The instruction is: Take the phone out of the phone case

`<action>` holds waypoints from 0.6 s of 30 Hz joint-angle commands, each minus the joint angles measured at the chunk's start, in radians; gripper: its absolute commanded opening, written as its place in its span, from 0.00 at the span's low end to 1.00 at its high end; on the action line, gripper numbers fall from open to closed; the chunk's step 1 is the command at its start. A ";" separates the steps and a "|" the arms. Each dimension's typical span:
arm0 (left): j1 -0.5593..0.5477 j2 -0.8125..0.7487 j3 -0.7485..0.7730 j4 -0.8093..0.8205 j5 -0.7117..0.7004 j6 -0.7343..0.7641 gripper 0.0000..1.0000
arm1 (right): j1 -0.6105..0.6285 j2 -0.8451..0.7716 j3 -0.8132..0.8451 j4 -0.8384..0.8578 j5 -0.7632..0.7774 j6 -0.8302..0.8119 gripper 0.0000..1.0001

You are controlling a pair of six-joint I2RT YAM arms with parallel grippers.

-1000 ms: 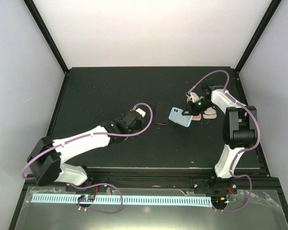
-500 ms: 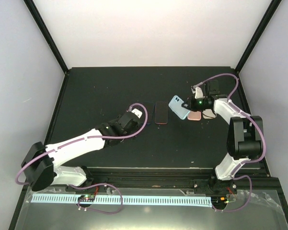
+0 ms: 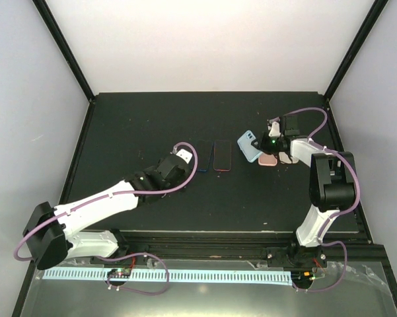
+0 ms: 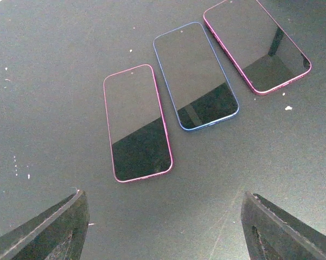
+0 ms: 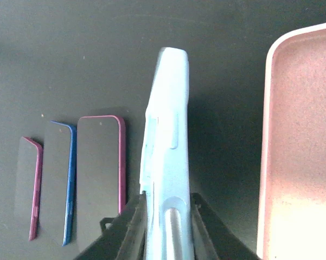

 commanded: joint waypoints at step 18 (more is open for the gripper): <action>0.003 0.013 0.005 0.023 0.003 -0.012 0.79 | 0.006 -0.009 0.069 -0.360 -0.003 -0.240 0.39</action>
